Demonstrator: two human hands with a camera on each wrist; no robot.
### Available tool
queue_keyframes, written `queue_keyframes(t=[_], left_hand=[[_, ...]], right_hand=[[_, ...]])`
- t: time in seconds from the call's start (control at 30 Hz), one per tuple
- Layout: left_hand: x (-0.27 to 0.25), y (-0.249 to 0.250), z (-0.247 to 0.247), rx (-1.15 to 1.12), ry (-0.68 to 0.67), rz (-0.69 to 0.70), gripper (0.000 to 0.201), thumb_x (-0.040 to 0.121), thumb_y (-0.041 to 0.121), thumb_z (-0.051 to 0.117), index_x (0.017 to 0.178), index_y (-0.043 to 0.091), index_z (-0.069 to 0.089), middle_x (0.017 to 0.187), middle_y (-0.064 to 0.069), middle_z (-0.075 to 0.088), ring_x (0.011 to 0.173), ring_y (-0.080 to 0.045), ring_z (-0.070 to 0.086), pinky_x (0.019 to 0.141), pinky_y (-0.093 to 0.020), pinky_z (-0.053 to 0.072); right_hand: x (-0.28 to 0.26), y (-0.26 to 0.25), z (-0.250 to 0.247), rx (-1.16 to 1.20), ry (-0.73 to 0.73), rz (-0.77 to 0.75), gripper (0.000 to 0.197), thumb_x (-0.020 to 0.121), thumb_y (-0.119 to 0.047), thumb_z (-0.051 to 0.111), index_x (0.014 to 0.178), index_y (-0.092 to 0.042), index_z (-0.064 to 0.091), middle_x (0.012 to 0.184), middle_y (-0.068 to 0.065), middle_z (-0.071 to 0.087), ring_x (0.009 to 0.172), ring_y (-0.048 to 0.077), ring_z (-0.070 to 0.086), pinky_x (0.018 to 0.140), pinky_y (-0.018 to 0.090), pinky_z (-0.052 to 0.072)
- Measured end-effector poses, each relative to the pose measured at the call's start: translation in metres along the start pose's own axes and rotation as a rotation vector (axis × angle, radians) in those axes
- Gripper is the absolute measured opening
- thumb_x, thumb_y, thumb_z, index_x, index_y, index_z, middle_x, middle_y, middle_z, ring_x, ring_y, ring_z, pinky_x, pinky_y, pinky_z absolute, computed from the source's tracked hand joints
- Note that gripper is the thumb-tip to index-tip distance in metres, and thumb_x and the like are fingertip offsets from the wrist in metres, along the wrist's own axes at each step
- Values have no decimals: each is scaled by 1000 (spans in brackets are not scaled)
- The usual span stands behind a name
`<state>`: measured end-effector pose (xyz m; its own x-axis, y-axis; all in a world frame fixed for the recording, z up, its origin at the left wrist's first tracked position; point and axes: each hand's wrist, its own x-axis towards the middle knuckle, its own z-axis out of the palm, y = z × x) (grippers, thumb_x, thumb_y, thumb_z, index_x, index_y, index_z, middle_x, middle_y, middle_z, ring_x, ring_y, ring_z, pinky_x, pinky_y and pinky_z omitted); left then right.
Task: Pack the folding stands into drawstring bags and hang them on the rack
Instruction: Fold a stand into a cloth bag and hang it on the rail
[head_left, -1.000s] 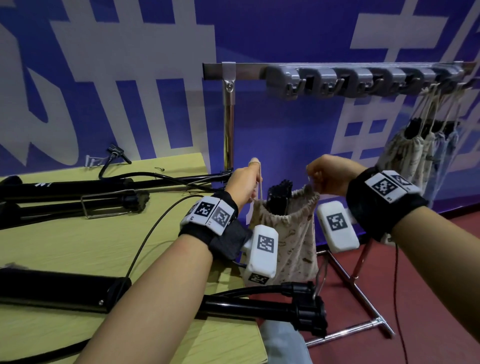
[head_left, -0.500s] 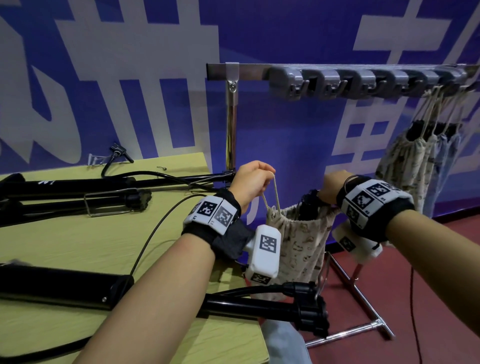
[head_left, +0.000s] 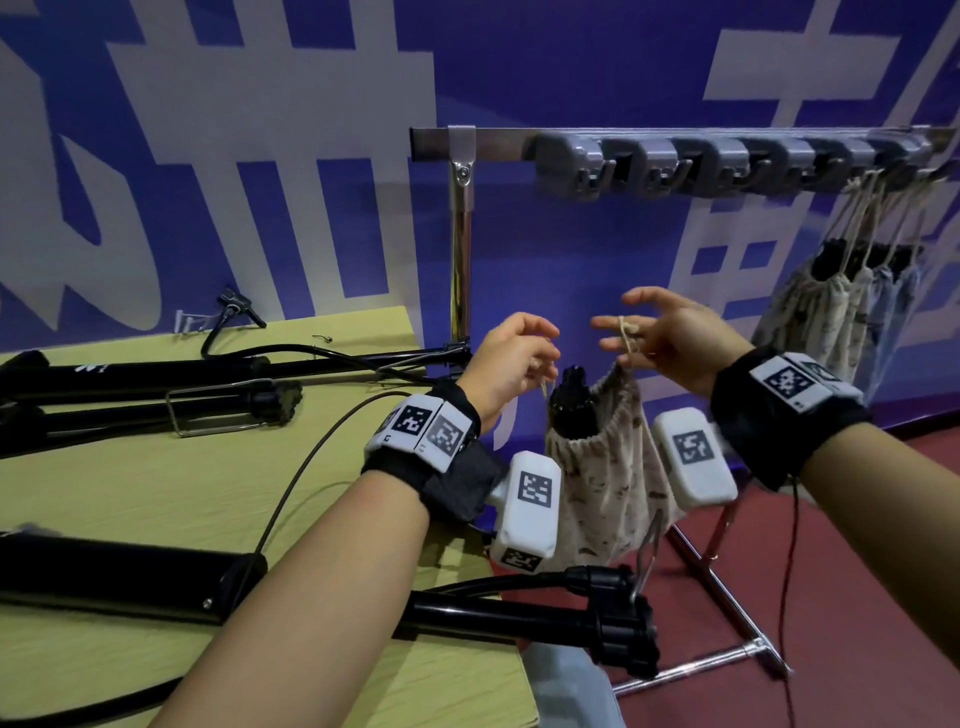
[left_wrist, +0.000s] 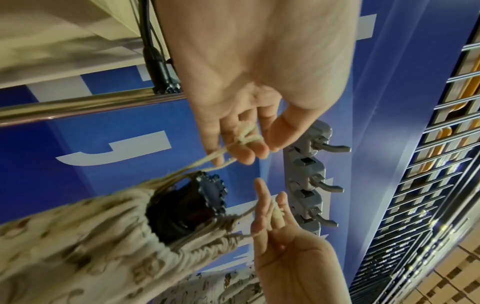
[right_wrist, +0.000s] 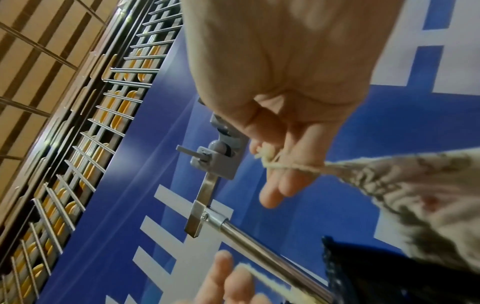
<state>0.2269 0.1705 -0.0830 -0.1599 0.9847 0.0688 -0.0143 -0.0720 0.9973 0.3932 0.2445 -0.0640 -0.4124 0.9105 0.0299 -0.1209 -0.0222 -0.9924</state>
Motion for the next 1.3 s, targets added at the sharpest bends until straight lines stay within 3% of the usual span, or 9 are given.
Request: queue_keyframes(t=[0.17,0.33,0.47,0.57,0.77,0.93,1.03,1.13,1.3], left_hand=[[0,0,0,-29,13,31,38,81,-20,37,87,14,51,96,-4,58,68,-14,50,61,-24,46],[-4,5,3,-118,-49,52,46,81,-24,31,107,11,46,117,-9,47,87,-24,65,82,-32,52],[-5,8,4,-157,-50,22,46,81,-27,30,106,11,41,111,-8,40,106,-28,57,87,-36,51],[-5,9,3,-135,-16,-35,48,82,-24,30,110,14,35,98,-3,34,113,-23,48,86,-37,49],[-5,9,0,-185,1,-99,48,81,-21,25,115,12,24,88,-6,35,88,-17,42,96,-51,41],[-6,4,10,-107,-35,-111,49,79,-21,26,113,14,25,96,-7,32,97,-20,39,87,-44,43],[-8,3,14,-84,-49,-88,50,79,-23,26,113,14,25,90,-3,30,101,-19,39,91,-44,45],[-6,3,8,-66,4,-24,48,75,-22,32,106,14,30,91,-3,31,92,-17,44,82,-39,47],[-9,6,5,-89,-25,119,33,64,-13,41,78,16,37,68,0,36,58,-12,36,55,-23,36]], right_hand=[[2,15,-3,-181,54,-124,30,91,10,45,88,-16,59,98,4,63,64,12,69,50,20,53],[-2,14,8,-217,138,-38,22,97,-24,47,77,-15,53,92,11,66,60,19,64,53,27,55],[-6,12,26,-403,115,92,41,94,-41,39,62,-16,40,64,10,55,52,20,51,50,26,43],[-5,18,34,-570,133,55,37,91,-46,43,66,-20,47,69,6,56,57,21,58,47,23,42],[-5,21,40,-254,176,58,36,97,-41,38,74,-14,43,77,13,67,42,25,54,36,17,33],[-5,14,42,-515,160,69,31,93,-24,32,65,-12,39,89,29,67,31,14,48,36,17,26],[1,17,38,-807,188,-10,34,92,-26,30,66,-13,46,85,14,72,60,26,52,53,25,41],[3,18,35,-929,209,-50,38,93,-27,31,64,-12,48,91,19,68,80,36,54,71,37,45],[2,13,39,-1057,234,-50,40,96,-30,31,75,-7,55,90,20,59,86,36,52,71,30,36]])
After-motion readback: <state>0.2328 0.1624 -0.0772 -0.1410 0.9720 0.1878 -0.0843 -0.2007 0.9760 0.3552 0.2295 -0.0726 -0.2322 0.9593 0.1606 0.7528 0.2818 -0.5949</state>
